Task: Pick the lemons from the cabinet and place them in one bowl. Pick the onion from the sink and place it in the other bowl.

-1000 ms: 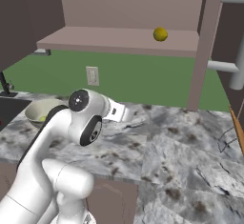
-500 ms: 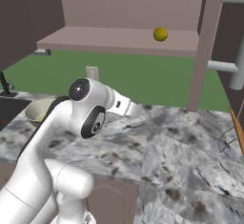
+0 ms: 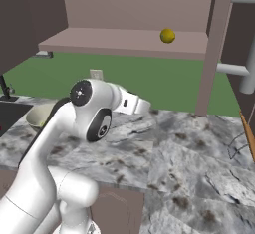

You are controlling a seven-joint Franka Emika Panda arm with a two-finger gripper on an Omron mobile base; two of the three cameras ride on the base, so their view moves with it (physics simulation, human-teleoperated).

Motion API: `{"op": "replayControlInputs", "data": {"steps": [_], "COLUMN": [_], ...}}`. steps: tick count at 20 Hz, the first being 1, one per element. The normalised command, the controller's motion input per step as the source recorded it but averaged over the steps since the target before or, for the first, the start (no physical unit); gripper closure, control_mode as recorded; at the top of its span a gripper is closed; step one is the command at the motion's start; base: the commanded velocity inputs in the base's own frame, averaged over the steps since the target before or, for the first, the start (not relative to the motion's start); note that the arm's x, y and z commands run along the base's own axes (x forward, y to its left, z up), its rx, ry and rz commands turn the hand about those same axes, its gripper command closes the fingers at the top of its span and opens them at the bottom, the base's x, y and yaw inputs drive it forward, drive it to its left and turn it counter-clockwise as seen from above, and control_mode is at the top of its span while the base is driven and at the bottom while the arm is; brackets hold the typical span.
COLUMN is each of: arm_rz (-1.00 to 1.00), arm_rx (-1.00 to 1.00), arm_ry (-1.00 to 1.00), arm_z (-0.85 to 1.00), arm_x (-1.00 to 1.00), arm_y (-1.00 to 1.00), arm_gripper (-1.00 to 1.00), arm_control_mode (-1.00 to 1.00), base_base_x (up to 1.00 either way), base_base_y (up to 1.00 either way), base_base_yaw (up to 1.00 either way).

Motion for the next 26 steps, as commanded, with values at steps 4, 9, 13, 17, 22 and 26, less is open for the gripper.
{"op": "replayControlInputs", "data": {"steps": [4,9,13,17,22,26], "arm_rz": [0.05,-0.02,-0.02,0.00,0.00,0.00], "arm_rx": [0.00,-0.06,-0.05,0.01,-0.02,-0.02], "arm_ry": [-0.03,0.01,-0.03,-0.14,-0.11,0.00], "arm_z": [0.71,0.48,0.31,0.31,0.59,0.57], "arm_x": [-0.14,-0.16,-0.12,-0.19,-0.05,0.13], "arm_y": [0.03,-0.13,-0.02,-0.12,-0.01,0.04], "arm_gripper": [-1.00,-1.00,-1.00,-1.00,-1.00,-1.00], "arm_control_mode": [-1.00,-1.00,-1.00,-1.00,-1.00,-1.00], "base_base_x": [0.00,0.00,0.00,0.00,0.00,0.00], "base_base_y": [0.00,0.00,0.00,0.00,0.00,0.00], "base_base_yaw": [0.00,0.00,0.00,0.00,0.00,0.00]}}
